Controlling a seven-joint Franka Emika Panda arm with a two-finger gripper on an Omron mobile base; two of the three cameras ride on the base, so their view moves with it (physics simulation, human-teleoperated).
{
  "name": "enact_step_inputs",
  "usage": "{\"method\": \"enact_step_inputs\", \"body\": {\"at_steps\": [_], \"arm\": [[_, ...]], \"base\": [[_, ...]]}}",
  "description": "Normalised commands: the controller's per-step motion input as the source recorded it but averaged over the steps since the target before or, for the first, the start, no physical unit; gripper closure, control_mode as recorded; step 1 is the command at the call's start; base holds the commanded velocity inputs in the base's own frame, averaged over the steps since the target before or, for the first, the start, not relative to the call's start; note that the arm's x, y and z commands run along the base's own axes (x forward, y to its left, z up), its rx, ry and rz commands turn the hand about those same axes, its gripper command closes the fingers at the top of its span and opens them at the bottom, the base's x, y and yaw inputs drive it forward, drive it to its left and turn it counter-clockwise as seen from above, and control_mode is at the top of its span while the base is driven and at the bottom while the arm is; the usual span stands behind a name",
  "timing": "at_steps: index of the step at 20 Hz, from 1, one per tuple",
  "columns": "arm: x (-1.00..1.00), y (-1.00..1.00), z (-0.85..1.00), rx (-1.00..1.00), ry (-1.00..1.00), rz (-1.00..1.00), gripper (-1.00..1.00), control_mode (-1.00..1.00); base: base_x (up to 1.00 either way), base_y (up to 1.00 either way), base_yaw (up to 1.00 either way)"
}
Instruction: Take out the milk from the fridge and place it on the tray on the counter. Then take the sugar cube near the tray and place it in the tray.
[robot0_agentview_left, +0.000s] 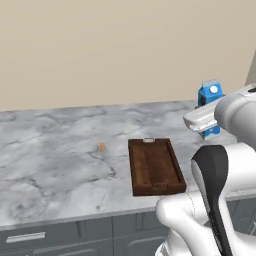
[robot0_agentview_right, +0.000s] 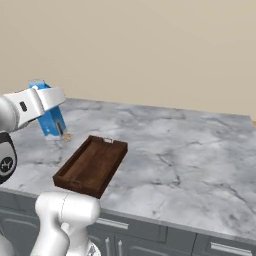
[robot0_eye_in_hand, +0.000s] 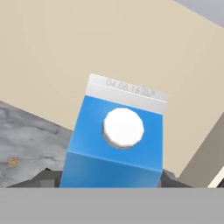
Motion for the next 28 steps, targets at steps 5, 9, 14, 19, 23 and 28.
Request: {"method": "enact_step_inputs", "body": {"at_steps": [5, 9, 14, 19, 23, 28], "arm": [[0.0, 0.0, 0.0, 0.0, 0.0, 0.0, 1.0, 1.0], [0.0, 0.0, 0.0, 0.0, 0.0, 0.0, 1.0, 1.0], [0.0, 0.0, 0.0, 0.0, 0.0, 0.0, 1.0, 1.0], [0.0, 0.0, 0.0, 0.0, 0.0, 0.0, 1.0, 1.0], [0.0, 0.0, 0.0, 0.0, 0.0, 0.0, 1.0, 1.0], [0.0, 0.0, 0.0, 0.0, 0.0, 0.0, 1.0, 1.0]], "base": [[0.69, 0.0, 0.0], [-0.36, 0.08, -0.01], [-0.2, 0.03, -0.02], [0.51, 0.22, -0.15], [0.24, 0.43, -0.23], [0.21, 0.33, -0.14]]}}
